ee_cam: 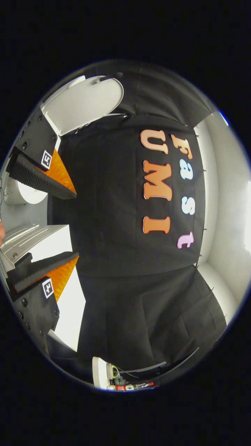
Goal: Open the toilet lid.
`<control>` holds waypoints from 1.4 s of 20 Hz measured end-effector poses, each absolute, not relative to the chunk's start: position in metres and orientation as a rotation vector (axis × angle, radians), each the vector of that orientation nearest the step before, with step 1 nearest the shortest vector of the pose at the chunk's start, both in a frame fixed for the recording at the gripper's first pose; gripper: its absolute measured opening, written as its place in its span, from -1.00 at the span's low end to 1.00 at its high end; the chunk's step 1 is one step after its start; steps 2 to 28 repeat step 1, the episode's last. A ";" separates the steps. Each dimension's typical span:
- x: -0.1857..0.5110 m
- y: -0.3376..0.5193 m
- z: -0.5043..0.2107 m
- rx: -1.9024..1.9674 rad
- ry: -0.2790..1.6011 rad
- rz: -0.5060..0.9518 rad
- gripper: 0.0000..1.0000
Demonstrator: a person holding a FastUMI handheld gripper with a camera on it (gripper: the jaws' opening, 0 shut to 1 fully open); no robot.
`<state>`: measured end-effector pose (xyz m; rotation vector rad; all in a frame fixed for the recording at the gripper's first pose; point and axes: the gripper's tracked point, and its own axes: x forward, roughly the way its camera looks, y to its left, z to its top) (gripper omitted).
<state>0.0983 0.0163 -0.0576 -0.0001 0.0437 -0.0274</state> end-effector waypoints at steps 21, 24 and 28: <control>0.099 0.015 -0.061 0.013 0.054 -0.035 0.95; 0.099 0.015 -0.061 0.013 0.054 -0.035 0.95; 0.099 0.015 -0.061 0.013 0.054 -0.035 0.95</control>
